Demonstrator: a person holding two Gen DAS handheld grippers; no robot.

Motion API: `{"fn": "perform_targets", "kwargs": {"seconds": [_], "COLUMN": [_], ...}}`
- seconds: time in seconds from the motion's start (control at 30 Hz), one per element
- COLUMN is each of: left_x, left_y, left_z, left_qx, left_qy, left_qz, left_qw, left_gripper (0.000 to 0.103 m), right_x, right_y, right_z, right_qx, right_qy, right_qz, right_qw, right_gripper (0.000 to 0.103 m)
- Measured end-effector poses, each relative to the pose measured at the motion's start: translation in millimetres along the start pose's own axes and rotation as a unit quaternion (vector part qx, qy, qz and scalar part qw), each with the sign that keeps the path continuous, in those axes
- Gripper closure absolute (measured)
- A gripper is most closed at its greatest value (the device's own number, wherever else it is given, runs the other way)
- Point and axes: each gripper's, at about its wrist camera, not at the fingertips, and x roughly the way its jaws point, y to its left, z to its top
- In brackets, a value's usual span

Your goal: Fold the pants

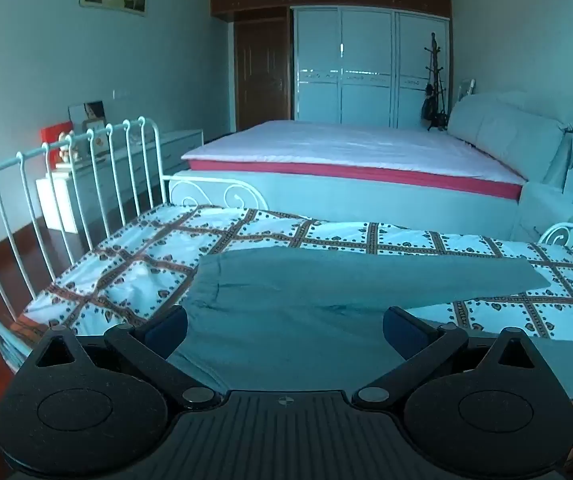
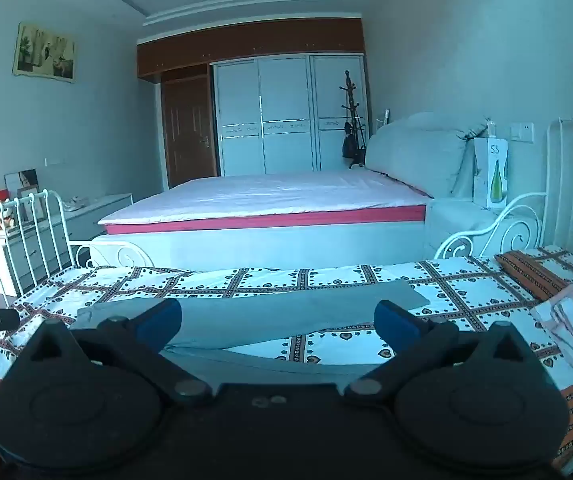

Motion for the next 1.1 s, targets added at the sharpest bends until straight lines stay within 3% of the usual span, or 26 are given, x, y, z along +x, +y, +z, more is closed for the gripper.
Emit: {"fn": "perform_targets", "kwargs": {"seconds": [0.13,0.2,0.37,1.1], "left_x": [3,-6,1,11], "left_y": [-12,-9,-1,4], "left_z": [-2,-8,-6,-11], "left_qx": [0.011,-0.002,-0.015,-0.017], "left_qy": [0.004,-0.014,0.016,0.033], "left_qz": [-0.002,-0.005,-0.008,-0.005], "left_qw": [0.9999,0.9999,0.9997,0.9993], "left_gripper": [0.0,0.0,0.0,0.0], "right_x": [8,10,14,20], "right_y": [11,3,15,18], "right_z": [-2,-2,-7,-12], "right_qx": [-0.006,0.009,-0.01,0.002], "right_qy": [0.008,0.01,0.019,0.036], "right_qz": [0.011,0.014,0.013,0.024], "right_qw": [1.0,1.0,1.0,0.999], "right_gripper": [0.006,0.006,0.006,0.006]}}
